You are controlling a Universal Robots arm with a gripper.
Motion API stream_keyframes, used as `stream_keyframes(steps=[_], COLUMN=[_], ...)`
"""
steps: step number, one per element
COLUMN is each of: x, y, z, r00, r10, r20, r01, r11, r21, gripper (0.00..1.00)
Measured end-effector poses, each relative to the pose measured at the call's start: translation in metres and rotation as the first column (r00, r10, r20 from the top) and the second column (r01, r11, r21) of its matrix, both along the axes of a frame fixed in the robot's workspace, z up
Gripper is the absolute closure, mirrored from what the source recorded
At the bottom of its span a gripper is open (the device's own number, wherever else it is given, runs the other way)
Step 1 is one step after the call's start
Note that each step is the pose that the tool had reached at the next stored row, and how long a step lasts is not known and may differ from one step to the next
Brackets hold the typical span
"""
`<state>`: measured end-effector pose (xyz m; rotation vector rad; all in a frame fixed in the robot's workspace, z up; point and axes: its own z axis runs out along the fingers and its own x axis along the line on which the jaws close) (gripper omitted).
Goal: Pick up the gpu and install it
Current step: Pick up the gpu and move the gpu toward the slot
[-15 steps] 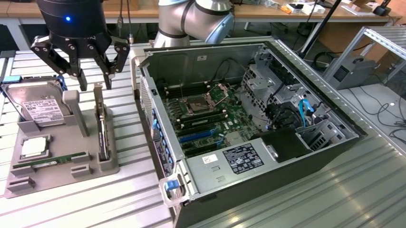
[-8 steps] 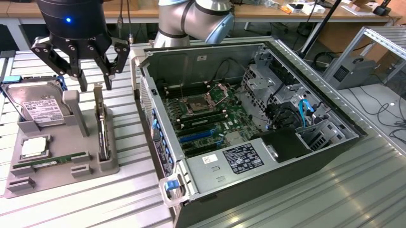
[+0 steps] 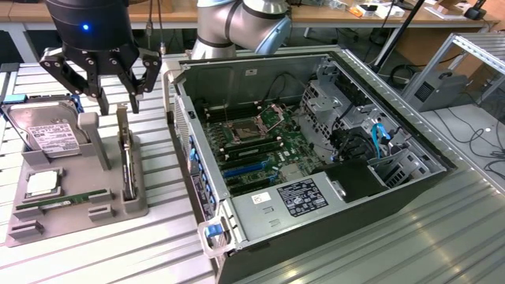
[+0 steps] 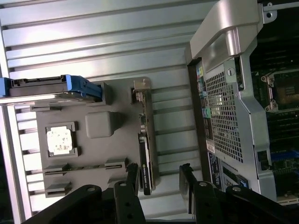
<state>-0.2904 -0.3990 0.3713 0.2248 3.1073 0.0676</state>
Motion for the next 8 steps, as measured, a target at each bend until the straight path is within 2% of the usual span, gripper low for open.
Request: stream_keyframes(steps=[8], x=[-0.0002], y=[0.0], z=[-0.0018], r00=[1.0], r10=[0.0], r20=[0.0], r01=[0.0], r11=[1.0], r21=[0.0], gripper=[0.52])
